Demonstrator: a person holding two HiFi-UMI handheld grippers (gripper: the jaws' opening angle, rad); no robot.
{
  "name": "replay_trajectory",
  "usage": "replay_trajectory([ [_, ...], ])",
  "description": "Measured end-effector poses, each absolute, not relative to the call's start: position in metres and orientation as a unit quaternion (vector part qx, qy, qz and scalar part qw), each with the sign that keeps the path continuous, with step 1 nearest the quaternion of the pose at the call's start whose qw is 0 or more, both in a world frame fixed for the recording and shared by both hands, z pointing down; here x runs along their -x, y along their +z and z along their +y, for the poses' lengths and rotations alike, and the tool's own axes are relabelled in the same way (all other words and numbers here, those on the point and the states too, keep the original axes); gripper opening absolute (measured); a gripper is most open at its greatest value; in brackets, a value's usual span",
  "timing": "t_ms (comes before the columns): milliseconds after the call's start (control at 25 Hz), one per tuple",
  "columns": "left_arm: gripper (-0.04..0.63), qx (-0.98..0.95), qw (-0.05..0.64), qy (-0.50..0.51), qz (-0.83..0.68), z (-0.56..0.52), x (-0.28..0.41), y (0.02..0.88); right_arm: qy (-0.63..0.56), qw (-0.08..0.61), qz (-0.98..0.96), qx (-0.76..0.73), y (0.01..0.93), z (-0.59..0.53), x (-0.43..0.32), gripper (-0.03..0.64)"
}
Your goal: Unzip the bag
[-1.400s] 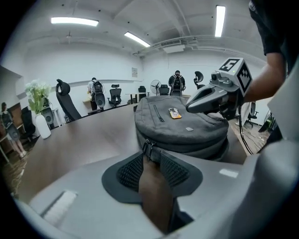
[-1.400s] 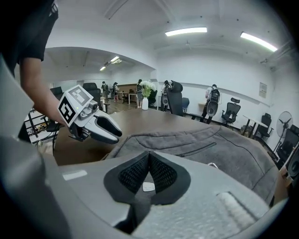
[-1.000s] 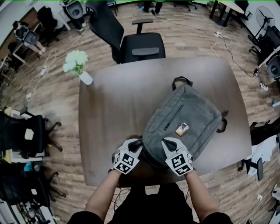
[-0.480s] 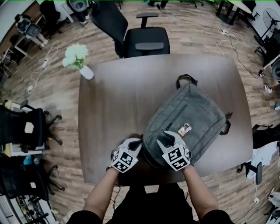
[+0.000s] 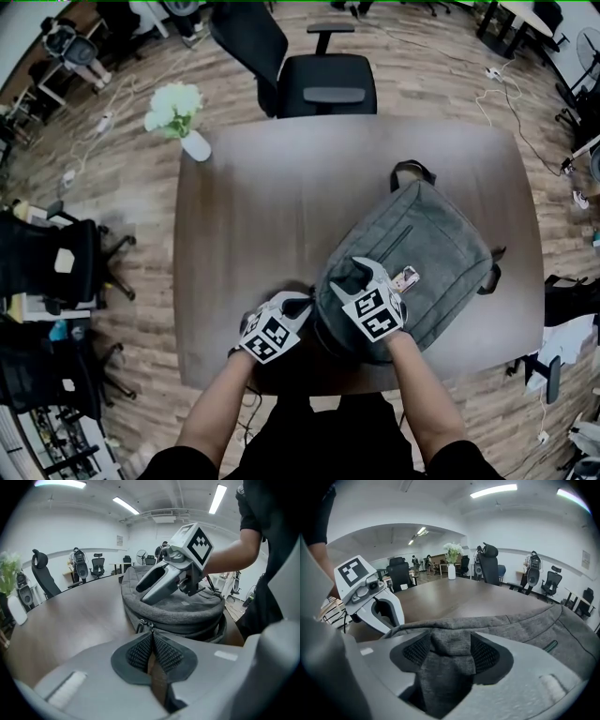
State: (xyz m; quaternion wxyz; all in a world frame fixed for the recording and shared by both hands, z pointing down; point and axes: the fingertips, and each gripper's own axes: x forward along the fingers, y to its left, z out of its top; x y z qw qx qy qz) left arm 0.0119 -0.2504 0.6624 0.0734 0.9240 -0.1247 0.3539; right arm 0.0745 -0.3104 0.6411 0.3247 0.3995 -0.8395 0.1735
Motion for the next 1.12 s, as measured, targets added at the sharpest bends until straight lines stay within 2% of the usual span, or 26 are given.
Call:
replay_trajectory([
  [160, 0.025, -0.925, 0.076, 0.353, -0.115, -0.25, -0.014, 0.662, 0.206, 0.332, -0.836, -0.384, 0.651, -0.313, -0.074, 0.275],
  [720, 0.026, -0.92, 0.031, 0.387, -0.044, -0.244, -0.015, 0.656, 0.2, 0.352, -0.823, -0.398, 0.656, -0.315, -0.076, 0.276],
  [1120, 0.026, -0.919, 0.055, 0.39, -0.004, -0.216, -0.019, 0.649, 0.199, 0.355, -0.821, -0.401, 0.659, -0.316, -0.078, 0.275],
])
